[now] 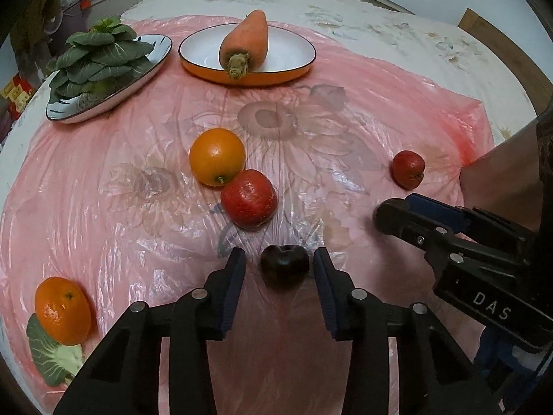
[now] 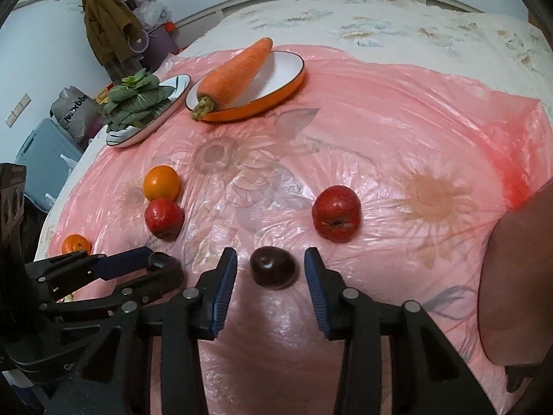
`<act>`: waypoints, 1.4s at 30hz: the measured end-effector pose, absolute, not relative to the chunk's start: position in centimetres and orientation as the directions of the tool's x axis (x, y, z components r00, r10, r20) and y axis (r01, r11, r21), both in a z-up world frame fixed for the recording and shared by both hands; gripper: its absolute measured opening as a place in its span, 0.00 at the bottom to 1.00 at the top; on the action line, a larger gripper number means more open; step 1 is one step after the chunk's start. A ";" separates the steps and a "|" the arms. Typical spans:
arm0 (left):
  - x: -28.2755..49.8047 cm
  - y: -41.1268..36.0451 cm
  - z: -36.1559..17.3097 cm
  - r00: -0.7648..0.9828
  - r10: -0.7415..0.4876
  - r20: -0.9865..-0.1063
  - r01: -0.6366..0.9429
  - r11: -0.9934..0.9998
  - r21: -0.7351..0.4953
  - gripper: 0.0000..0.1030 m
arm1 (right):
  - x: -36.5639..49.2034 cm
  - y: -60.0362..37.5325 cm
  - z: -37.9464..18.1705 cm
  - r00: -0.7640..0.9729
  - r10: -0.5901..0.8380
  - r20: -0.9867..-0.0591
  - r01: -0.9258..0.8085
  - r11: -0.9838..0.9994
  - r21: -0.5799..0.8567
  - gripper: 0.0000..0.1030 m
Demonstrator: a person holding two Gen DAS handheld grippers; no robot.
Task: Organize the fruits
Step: 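Grasp a dark plum with the left tool while the right tool grasps another plum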
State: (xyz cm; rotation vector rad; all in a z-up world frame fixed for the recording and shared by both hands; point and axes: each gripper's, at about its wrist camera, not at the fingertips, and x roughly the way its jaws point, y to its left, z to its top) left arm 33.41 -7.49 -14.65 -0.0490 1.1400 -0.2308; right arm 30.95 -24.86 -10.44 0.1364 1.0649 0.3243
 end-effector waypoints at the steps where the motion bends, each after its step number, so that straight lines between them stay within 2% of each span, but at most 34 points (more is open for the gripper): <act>1: 33.4 -7.5 -14.7 0.396 -0.206 -0.895 0.160 0.975 -0.154 0.34 | 31.0 -24.9 -10.5 0.440 0.327 -0.836 -0.193 0.944 0.267 0.62; 16: 33.4 -7.5 -15.6 0.398 -0.199 -0.896 0.168 0.976 -0.142 0.31 | 31.1 -24.1 -11.7 0.427 0.303 -0.852 -0.175 0.952 0.251 0.61; 20: 33.3 -7.5 -15.5 0.399 -0.195 -0.896 0.169 0.976 -0.138 0.30 | 31.1 -24.1 -11.8 0.427 0.300 -0.853 -0.170 0.953 0.250 0.55; 33: 33.5 -7.8 -15.8 0.397 -0.178 -0.900 0.179 0.977 -0.114 0.30 | 31.4 -24.3 -12.4 0.435 0.296 -0.851 -0.135 0.955 0.263 0.55; 36: 33.5 -7.7 -15.8 0.400 -0.184 -0.898 0.179 0.977 -0.120 0.29 | 31.4 -24.3 -12.4 0.441 0.288 -0.850 -0.131 0.958 0.257 0.44; 37: 33.4 -7.6 -15.8 0.403 -0.186 -0.896 0.181 0.976 -0.122 0.28 | 31.4 -24.5 -12.4 0.444 0.290 -0.848 -0.125 0.957 0.262 0.37; 42: 33.1 -7.0 -15.8 0.422 -0.202 -0.884 0.184 0.974 -0.135 0.22 | 31.1 -24.7 -12.4 0.457 0.292 -0.840 -0.132 0.956 0.261 0.35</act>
